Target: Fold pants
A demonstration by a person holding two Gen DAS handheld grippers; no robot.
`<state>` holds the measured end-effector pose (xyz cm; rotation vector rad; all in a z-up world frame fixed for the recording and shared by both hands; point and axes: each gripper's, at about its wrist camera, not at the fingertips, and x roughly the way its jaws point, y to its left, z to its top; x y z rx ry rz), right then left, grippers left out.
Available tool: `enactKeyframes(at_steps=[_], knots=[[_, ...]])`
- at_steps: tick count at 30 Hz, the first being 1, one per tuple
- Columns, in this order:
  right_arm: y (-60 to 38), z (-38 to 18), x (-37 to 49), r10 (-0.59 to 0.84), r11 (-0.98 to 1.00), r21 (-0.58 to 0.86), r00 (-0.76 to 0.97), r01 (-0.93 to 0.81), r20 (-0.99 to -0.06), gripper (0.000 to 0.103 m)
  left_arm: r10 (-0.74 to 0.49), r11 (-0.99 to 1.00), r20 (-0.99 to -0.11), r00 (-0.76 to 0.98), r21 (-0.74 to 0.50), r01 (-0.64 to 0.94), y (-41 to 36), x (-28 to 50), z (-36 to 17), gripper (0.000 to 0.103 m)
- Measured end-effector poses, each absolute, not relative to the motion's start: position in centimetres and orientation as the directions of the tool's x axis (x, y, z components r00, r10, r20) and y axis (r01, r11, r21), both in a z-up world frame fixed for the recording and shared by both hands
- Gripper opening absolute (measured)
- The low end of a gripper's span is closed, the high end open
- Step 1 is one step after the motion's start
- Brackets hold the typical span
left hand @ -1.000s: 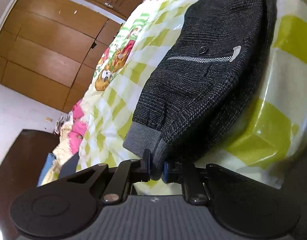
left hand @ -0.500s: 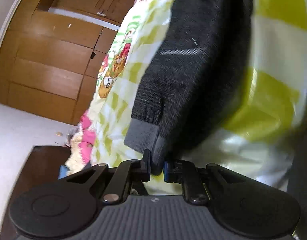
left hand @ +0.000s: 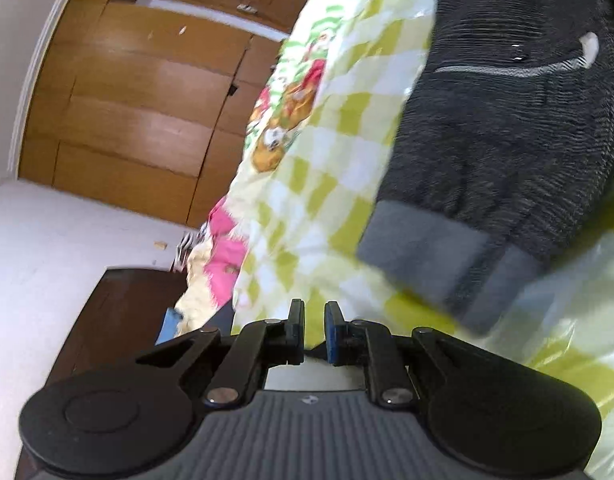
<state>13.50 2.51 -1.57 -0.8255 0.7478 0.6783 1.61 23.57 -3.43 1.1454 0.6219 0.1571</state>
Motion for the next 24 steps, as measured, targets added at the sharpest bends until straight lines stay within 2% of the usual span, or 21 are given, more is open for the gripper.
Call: enactKeyframes(at_steps=[2, 3, 4, 8, 12, 13, 16, 18, 20, 21, 23, 24], knots=[[2.5, -2.0, 13.0, 0.203, 0.467, -0.414, 0.55, -0.781, -0.81, 0.024, 0.436, 0.45, -0.394, 0.809, 0.874, 0.184, 23.7, 0.1, -2.9, 0.03], [2.2, -1.9, 12.5, 0.197, 0.456, -0.424, 0.554, -0.782, -0.809, 0.038, 0.438, 0.459, -0.4, 0.805, 0.87, 0.182, 23.7, -0.8, -2.7, 0.03], [1.9, -1.7, 12.1, 0.198, 0.446, -0.431, 0.556, -0.785, -0.807, 0.044, 0.442, 0.465, -0.408, 0.799, 0.866, 0.186, 23.6, -1.7, -2.8, 0.03], [2.0, 0.7, 9.4, 0.274, 0.421, -0.407, 0.541, -0.811, -0.795, 0.045, 0.423, 0.513, -0.454, 0.784, 0.834, 0.206, 22.7, -4.9, -3.2, 0.03], [7.4, 1.6, 7.3, 0.454, 0.323, -0.348, 0.466, -0.88, -0.759, 0.059, 0.382, 0.557, -0.485, 0.786, 0.8, 0.223, 21.7, -6.0, -3.9, 0.03], [9.5, 1.2, 7.0, 0.5, 0.28, -0.339, 0.438, -0.898, -0.747, 0.06, 0.378, 0.566, -0.486, 0.788, 0.795, 0.219, 21.6, -6.0, -4.1, 0.03], [15.5, -0.9, 6.8, 0.557, 0.192, -0.327, 0.377, -0.925, -0.74, 0.059, 0.379, 0.603, -0.492, 0.784, 0.774, 0.194, 21.8, -6.4, -4.2, 0.03], [18.4, -2.3, 7.2, 0.549, 0.17, -0.342, 0.377, -0.924, -0.746, 0.055, 0.382, 0.615, -0.49, 0.783, 0.767, 0.18, 22.1, -6.8, -4.2, 0.03], [20.1, -3.1, 8.3, 0.525, 0.2, -0.333, 0.387, -0.922, -0.758, 0.037, 0.38, 0.624, -0.488, 0.786, 0.762, 0.172, 22.5, -7.1, -4.2, 0.03], [20.4, -3.0, 9.2, 0.521, 0.228, -0.28, 0.36, -0.932, -0.774, 0.026, 0.377, 0.633, -0.49, 0.786, 0.756, 0.168, 22.5, -7.3, -4.2, 0.03], [20.2, -2.4, 10.8, 0.524, 0.297, -0.186, 0.323, -0.936, -0.788, 0.021, 0.368, 0.654, -0.492, 0.789, 0.74, 0.156, 22.9, -7.3, -4.1, 0.03], [19.9, -1.9, 11.6, 0.532, 0.337, -0.139, 0.31, -0.931, -0.788, 0.015, 0.364, 0.664, -0.491, 0.791, 0.732, 0.149, 23.0, -7.3, -4.0, 0.03]])
